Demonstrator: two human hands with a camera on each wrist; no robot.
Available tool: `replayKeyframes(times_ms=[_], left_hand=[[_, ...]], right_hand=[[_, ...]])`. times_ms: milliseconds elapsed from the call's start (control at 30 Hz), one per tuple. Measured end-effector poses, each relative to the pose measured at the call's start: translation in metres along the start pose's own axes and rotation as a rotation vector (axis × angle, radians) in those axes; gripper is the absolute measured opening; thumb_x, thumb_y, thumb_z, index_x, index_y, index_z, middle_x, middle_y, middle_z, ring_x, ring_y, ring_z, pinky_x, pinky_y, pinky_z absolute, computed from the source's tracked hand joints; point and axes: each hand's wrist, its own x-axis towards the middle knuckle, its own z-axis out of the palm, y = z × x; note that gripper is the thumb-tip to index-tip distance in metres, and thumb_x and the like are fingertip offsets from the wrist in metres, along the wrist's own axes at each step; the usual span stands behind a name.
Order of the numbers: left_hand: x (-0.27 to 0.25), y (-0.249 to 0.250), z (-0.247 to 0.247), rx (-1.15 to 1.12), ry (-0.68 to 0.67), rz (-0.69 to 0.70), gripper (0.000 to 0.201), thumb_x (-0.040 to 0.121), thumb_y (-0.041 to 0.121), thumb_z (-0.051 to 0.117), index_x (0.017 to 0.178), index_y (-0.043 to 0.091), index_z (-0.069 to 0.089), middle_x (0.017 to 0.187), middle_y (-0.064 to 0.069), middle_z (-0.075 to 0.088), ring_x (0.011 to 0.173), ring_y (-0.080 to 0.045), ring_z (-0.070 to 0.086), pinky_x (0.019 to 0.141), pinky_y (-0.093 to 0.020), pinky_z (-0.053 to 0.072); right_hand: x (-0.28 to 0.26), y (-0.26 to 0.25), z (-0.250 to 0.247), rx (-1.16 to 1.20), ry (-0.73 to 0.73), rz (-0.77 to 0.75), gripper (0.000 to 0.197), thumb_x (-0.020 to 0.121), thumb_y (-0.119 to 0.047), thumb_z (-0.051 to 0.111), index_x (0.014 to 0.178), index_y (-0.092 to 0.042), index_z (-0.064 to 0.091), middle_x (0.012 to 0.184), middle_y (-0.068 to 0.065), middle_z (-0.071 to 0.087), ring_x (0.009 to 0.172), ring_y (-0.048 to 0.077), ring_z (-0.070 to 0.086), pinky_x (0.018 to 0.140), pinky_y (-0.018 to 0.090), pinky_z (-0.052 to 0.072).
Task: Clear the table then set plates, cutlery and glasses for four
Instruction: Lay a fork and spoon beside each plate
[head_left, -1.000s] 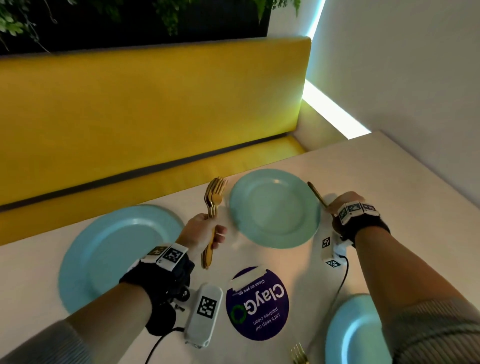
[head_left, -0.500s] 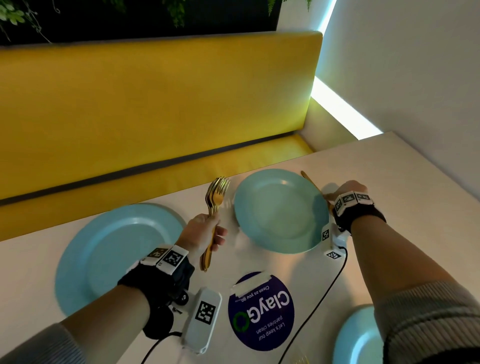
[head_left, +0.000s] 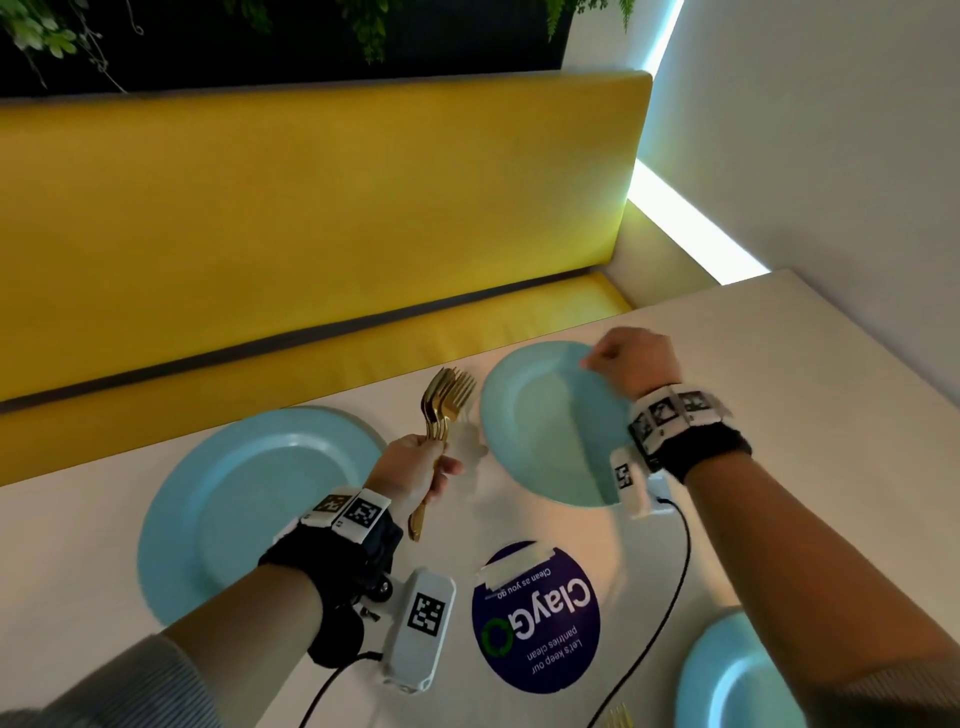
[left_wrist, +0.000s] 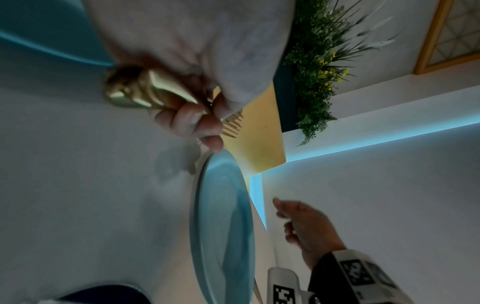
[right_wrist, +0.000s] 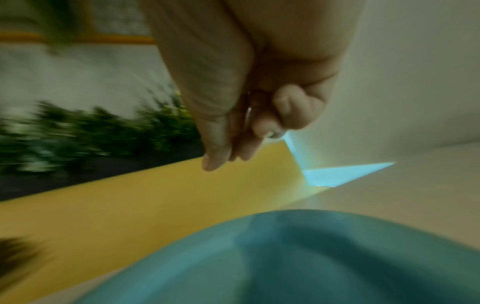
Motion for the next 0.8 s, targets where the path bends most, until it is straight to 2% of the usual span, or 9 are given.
replayKeyframes(times_ms=[67, 133, 200, 267, 333, 500, 667, 733, 800], left_hand=[[-0.005, 0.003, -0.001, 0.034, -0.018, 0.002, 0.024, 0.096, 0.010, 0.041, 0.074, 0.007, 0.051, 0.057, -0.002, 0.064, 0.026, -0.003, 0.037, 0.031, -0.012, 0.026], [-0.011, 0.006, -0.002, 0.030, -0.040, 0.003, 0.028, 0.096, 0.011, 0.042, 0.071, 0.004, 0.051, 0.043, 0.001, 0.062, 0.024, -0.002, 0.035, 0.030, -0.010, 0.025], [-0.016, 0.010, -0.004, -0.004, -0.061, -0.018, 0.029, 0.096, 0.008, 0.038, 0.070, 0.005, 0.050, 0.044, 0.000, 0.061, 0.023, -0.003, 0.034, 0.030, -0.008, 0.022], [-0.021, 0.012, -0.008, -0.039, -0.083, -0.051, 0.033, 0.096, 0.008, 0.031, 0.071, 0.007, 0.053, 0.044, -0.003, 0.061, 0.023, -0.004, 0.035, 0.031, -0.008, 0.021], [-0.025, 0.013, -0.013, -0.057, -0.094, -0.068, 0.039, 0.097, 0.009, 0.027, 0.069, 0.009, 0.054, 0.040, -0.002, 0.060, 0.022, -0.005, 0.035, 0.031, -0.008, 0.020], [-0.039, 0.015, -0.023, -0.009, -0.066, -0.032, 0.033, 0.098, 0.008, 0.026, 0.073, 0.005, 0.049, 0.048, -0.009, 0.062, 0.021, -0.006, 0.036, 0.029, -0.007, 0.021], [-0.048, 0.020, -0.030, 0.015, -0.069, -0.022, 0.027, 0.098, 0.007, 0.024, 0.081, 0.003, 0.044, 0.069, -0.017, 0.060, 0.022, -0.009, 0.043, 0.029, -0.009, 0.026], [-0.046, 0.021, -0.036, 0.013, -0.020, -0.001, 0.026, 0.099, 0.006, 0.024, 0.082, 0.001, 0.044, 0.064, -0.015, 0.062, 0.023, -0.011, 0.049, 0.029, -0.011, 0.030], [-0.039, 0.021, -0.046, 0.030, 0.026, 0.013, 0.029, 0.099, 0.007, 0.024, 0.081, -0.001, 0.045, 0.051, -0.009, 0.064, 0.024, -0.010, 0.051, 0.030, -0.012, 0.033]], right_hand=[[-0.023, -0.033, 0.017, 0.009, -0.103, -0.238, 0.014, 0.084, -0.025, 0.066, 0.093, -0.016, 0.073, 0.102, 0.004, 0.072, 0.098, 0.022, 0.066, 0.088, 0.031, 0.051], [-0.047, -0.060, 0.033, -0.021, -0.215, -0.448, 0.014, 0.086, -0.019, 0.063, 0.095, -0.015, 0.074, 0.101, 0.003, 0.071, 0.097, 0.019, 0.064, 0.091, 0.035, 0.050], [-0.066, -0.082, 0.042, -0.143, -0.306, -0.570, 0.019, 0.090, -0.020, 0.057, 0.100, -0.014, 0.072, 0.107, 0.003, 0.068, 0.102, 0.020, 0.061, 0.091, 0.039, 0.050], [-0.078, -0.095, 0.050, -0.314, -0.336, -0.643, 0.024, 0.092, -0.022, 0.051, 0.105, -0.016, 0.071, 0.107, 0.004, 0.067, 0.103, 0.023, 0.060, 0.086, 0.038, 0.052], [-0.084, -0.101, 0.054, -0.396, -0.337, -0.683, 0.025, 0.093, -0.021, 0.049, 0.104, -0.017, 0.071, 0.103, 0.006, 0.067, 0.099, 0.025, 0.061, 0.081, 0.037, 0.054], [-0.095, -0.108, 0.052, -0.431, -0.346, -0.734, 0.026, 0.094, -0.023, 0.047, 0.108, -0.021, 0.070, 0.108, 0.003, 0.066, 0.104, 0.023, 0.059, 0.080, 0.033, 0.050], [-0.095, -0.107, 0.049, -0.462, -0.360, -0.780, 0.025, 0.093, -0.016, 0.047, 0.102, -0.019, 0.070, 0.109, 0.002, 0.062, 0.105, 0.022, 0.056, 0.070, 0.027, 0.038], [-0.095, -0.102, 0.046, -0.456, -0.353, -0.760, 0.025, 0.093, -0.013, 0.047, 0.103, -0.018, 0.069, 0.111, 0.002, 0.061, 0.107, 0.021, 0.055, 0.071, 0.026, 0.035], [-0.095, -0.096, 0.045, -0.455, -0.349, -0.679, 0.025, 0.093, -0.013, 0.046, 0.106, -0.018, 0.068, 0.114, 0.003, 0.061, 0.108, 0.022, 0.055, 0.074, 0.027, 0.038]])
